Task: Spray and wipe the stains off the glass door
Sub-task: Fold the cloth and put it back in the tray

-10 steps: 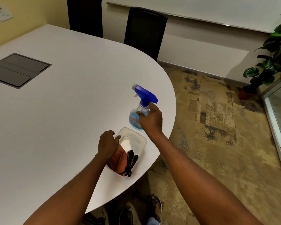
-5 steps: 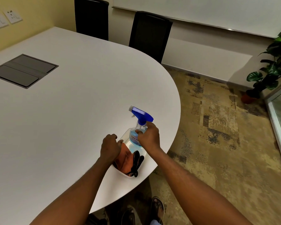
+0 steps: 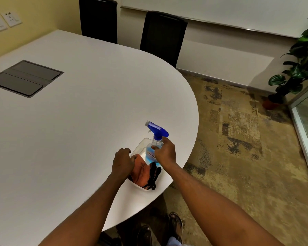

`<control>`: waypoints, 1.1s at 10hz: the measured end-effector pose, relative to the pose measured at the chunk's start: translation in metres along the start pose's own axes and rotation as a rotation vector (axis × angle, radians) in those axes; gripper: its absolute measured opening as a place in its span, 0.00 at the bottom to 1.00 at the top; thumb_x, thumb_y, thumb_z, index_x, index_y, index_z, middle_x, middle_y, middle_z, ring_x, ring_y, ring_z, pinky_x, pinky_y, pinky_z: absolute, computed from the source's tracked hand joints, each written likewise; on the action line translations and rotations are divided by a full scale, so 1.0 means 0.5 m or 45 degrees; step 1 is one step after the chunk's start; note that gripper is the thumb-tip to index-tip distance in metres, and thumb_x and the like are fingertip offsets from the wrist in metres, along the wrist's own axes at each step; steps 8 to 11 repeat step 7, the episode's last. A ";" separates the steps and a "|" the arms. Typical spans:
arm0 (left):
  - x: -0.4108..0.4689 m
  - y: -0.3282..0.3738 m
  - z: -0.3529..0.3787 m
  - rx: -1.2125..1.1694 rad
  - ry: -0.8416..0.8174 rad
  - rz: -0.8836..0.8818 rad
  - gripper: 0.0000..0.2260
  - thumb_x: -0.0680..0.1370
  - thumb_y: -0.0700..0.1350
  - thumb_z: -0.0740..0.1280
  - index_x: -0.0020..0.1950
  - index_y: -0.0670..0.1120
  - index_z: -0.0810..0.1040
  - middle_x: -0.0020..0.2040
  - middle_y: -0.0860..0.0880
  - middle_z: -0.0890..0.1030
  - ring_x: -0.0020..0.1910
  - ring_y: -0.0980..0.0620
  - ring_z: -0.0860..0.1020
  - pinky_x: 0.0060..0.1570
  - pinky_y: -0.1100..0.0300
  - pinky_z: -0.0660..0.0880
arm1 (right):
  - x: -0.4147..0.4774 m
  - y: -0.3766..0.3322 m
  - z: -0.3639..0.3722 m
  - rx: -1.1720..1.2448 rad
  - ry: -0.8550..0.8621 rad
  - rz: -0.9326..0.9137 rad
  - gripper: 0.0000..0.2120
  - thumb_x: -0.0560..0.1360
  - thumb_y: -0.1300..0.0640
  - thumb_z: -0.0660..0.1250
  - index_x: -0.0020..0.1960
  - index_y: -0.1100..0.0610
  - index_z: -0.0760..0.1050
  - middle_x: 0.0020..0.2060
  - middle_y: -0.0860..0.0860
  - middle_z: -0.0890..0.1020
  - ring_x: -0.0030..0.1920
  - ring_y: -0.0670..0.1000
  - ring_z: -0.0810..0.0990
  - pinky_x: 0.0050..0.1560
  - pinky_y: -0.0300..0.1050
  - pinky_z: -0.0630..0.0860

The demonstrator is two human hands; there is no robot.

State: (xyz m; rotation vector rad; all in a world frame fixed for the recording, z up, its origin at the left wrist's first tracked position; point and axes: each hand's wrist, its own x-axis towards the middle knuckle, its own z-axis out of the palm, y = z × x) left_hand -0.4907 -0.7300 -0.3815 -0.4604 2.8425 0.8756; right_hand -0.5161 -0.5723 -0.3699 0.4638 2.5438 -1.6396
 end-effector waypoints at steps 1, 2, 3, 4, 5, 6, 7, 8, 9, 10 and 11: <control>-0.001 0.001 -0.002 0.004 -0.013 0.011 0.19 0.78 0.49 0.68 0.66 0.42 0.75 0.65 0.43 0.77 0.62 0.45 0.76 0.62 0.55 0.73 | -0.001 0.000 0.002 -0.002 -0.003 -0.002 0.21 0.71 0.61 0.75 0.61 0.57 0.74 0.58 0.53 0.81 0.59 0.53 0.79 0.52 0.39 0.74; -0.006 -0.001 -0.004 0.019 -0.032 0.025 0.19 0.78 0.49 0.68 0.66 0.42 0.74 0.65 0.43 0.77 0.62 0.45 0.75 0.62 0.55 0.73 | -0.003 -0.006 0.004 0.005 -0.022 0.027 0.23 0.71 0.61 0.75 0.63 0.58 0.73 0.60 0.53 0.80 0.61 0.53 0.78 0.58 0.44 0.75; -0.011 -0.004 -0.005 0.029 -0.038 0.038 0.19 0.78 0.49 0.68 0.66 0.42 0.75 0.63 0.43 0.77 0.61 0.45 0.76 0.60 0.56 0.73 | -0.005 -0.007 0.002 -0.028 -0.040 0.029 0.24 0.71 0.61 0.75 0.64 0.58 0.72 0.61 0.53 0.79 0.62 0.54 0.78 0.61 0.48 0.75; -0.020 -0.006 0.001 0.037 -0.049 0.074 0.19 0.78 0.49 0.67 0.66 0.42 0.75 0.62 0.44 0.78 0.59 0.46 0.77 0.56 0.59 0.73 | -0.010 0.004 -0.002 -0.089 -0.077 0.006 0.23 0.71 0.63 0.73 0.64 0.57 0.71 0.62 0.54 0.78 0.63 0.55 0.77 0.61 0.48 0.75; -0.026 -0.002 0.006 0.036 -0.081 0.093 0.18 0.78 0.49 0.67 0.65 0.42 0.76 0.60 0.44 0.79 0.56 0.47 0.77 0.52 0.61 0.72 | -0.017 0.017 -0.008 -0.115 -0.065 0.050 0.28 0.72 0.62 0.74 0.69 0.57 0.68 0.65 0.53 0.76 0.66 0.55 0.75 0.63 0.47 0.73; -0.038 0.014 0.014 0.052 -0.164 0.114 0.14 0.79 0.49 0.65 0.61 0.42 0.77 0.55 0.44 0.80 0.48 0.51 0.75 0.48 0.62 0.71 | -0.044 0.033 -0.027 -0.190 0.005 0.105 0.34 0.71 0.59 0.74 0.73 0.56 0.63 0.70 0.53 0.72 0.69 0.54 0.71 0.65 0.46 0.71; -0.052 0.027 0.025 0.063 -0.191 0.169 0.13 0.79 0.50 0.64 0.57 0.43 0.79 0.48 0.46 0.79 0.44 0.52 0.74 0.46 0.61 0.71 | -0.059 0.051 -0.041 -0.239 0.078 0.119 0.32 0.72 0.57 0.73 0.72 0.56 0.64 0.69 0.54 0.72 0.68 0.54 0.72 0.64 0.46 0.72; -0.052 0.027 0.025 0.063 -0.191 0.169 0.13 0.79 0.50 0.64 0.57 0.43 0.79 0.48 0.46 0.79 0.44 0.52 0.74 0.46 0.61 0.71 | -0.059 0.051 -0.041 -0.239 0.078 0.119 0.32 0.72 0.57 0.73 0.72 0.56 0.64 0.69 0.54 0.72 0.68 0.54 0.72 0.64 0.46 0.72; -0.052 0.027 0.025 0.063 -0.191 0.169 0.13 0.79 0.50 0.64 0.57 0.43 0.79 0.48 0.46 0.79 0.44 0.52 0.74 0.46 0.61 0.71 | -0.059 0.051 -0.041 -0.239 0.078 0.119 0.32 0.72 0.57 0.73 0.72 0.56 0.64 0.69 0.54 0.72 0.68 0.54 0.72 0.64 0.46 0.72; -0.052 0.027 0.025 0.063 -0.191 0.169 0.13 0.79 0.50 0.64 0.57 0.43 0.79 0.48 0.46 0.79 0.44 0.52 0.74 0.46 0.61 0.71 | -0.059 0.051 -0.041 -0.239 0.078 0.119 0.32 0.72 0.57 0.73 0.72 0.56 0.64 0.69 0.54 0.72 0.68 0.54 0.72 0.64 0.46 0.72; -0.052 0.027 0.025 0.063 -0.191 0.169 0.13 0.79 0.50 0.64 0.57 0.43 0.79 0.48 0.46 0.79 0.44 0.52 0.74 0.46 0.61 0.71 | -0.059 0.051 -0.041 -0.239 0.078 0.119 0.32 0.72 0.57 0.73 0.72 0.56 0.64 0.69 0.54 0.72 0.68 0.54 0.72 0.64 0.46 0.72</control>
